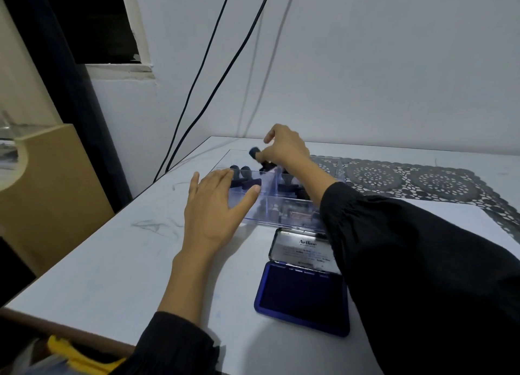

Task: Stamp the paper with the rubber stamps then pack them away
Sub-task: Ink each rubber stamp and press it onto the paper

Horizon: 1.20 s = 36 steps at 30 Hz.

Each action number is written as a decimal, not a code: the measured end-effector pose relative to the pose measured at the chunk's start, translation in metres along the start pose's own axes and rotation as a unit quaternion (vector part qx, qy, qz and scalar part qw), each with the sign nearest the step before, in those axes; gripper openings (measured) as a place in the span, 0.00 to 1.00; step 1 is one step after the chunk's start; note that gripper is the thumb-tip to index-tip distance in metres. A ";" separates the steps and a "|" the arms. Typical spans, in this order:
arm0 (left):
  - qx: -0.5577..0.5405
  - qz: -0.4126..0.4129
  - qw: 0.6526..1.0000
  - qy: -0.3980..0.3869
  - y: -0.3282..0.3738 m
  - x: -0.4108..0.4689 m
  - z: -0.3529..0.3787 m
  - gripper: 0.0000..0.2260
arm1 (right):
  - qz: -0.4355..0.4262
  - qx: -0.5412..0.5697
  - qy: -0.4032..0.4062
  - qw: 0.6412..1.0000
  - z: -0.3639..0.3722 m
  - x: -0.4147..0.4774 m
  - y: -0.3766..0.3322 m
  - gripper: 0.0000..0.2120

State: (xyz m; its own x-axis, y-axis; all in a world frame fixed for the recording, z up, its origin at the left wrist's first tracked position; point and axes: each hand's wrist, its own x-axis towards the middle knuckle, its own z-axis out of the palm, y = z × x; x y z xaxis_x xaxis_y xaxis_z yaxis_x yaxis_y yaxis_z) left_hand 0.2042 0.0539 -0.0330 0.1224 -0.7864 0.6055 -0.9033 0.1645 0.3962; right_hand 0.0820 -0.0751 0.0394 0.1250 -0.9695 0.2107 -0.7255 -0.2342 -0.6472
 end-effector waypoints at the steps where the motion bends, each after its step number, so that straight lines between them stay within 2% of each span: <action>1: 0.001 0.001 1.000 0.000 0.000 0.000 0.000 0.35 | -0.002 0.044 0.001 0.999 -0.006 -0.001 -0.002 0.17; 2: 0.001 0.002 1.000 0.000 0.000 0.000 0.000 0.35 | -0.004 0.088 -0.008 0.996 -0.012 -0.002 -0.005 0.16; 4: -0.001 -0.001 1.000 -0.002 -0.001 0.000 0.000 0.36 | -0.007 0.159 -0.052 0.986 -0.027 -0.009 -0.010 0.08; 6: -0.003 -0.003 1.000 -0.005 -0.002 0.000 0.000 0.37 | 0.011 0.194 -0.106 0.975 -0.044 -0.021 -0.012 0.04; 12: -0.003 -0.002 1.000 -0.018 -0.004 0.001 0.001 0.39 | 0.027 0.276 -0.229 0.933 -0.076 -0.073 -0.003 0.06; 15: -0.010 -0.006 0.999 -0.030 -0.005 0.001 0.000 0.41 | 0.039 0.325 -0.253 0.911 -0.085 -0.101 0.006 0.09; 17: -0.025 -0.007 0.999 -0.038 -0.005 0.000 -0.001 0.41 | 0.029 0.328 -0.250 0.911 -0.088 -0.119 0.014 0.08; 19: -0.064 -0.010 0.997 -0.045 -0.005 -0.003 -0.003 0.40 | 0.000 0.280 -0.246 0.928 -0.088 -0.137 0.022 0.01; 21: -0.119 -0.008 0.992 -0.053 -0.004 -0.013 -0.008 0.39 | -0.033 0.203 -0.248 0.947 -0.084 -0.154 0.031 0.02; 24: -0.196 -0.020 0.977 -0.083 0.007 -0.042 -0.018 0.37 | -0.103 0.135 -0.261 0.950 -0.077 -0.178 0.040 0.05; 27: -0.236 -0.062 0.958 -0.150 0.020 -0.075 -0.034 0.38 | -0.193 0.009 -0.217 0.957 -0.071 -0.195 0.044 0.04; 32: -0.218 -0.089 0.938 -0.255 0.033 -0.103 -0.055 0.46 | -0.279 -0.112 -0.139 0.944 -0.058 -0.209 0.046 0.04; 36: -0.107 -0.064 0.943 -0.308 0.044 -0.106 -0.062 0.52 | -0.306 -0.128 -0.111 0.937 -0.051 -0.215 0.048 0.04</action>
State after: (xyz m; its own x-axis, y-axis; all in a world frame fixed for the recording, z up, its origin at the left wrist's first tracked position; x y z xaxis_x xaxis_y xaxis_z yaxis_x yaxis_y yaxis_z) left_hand 0.1768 0.1813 -0.0367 -0.0970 -0.9939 0.0531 -0.7858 0.1092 0.6087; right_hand -0.0140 0.1255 0.0009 0.6869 -0.6576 0.3094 -0.6075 -0.7532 -0.2522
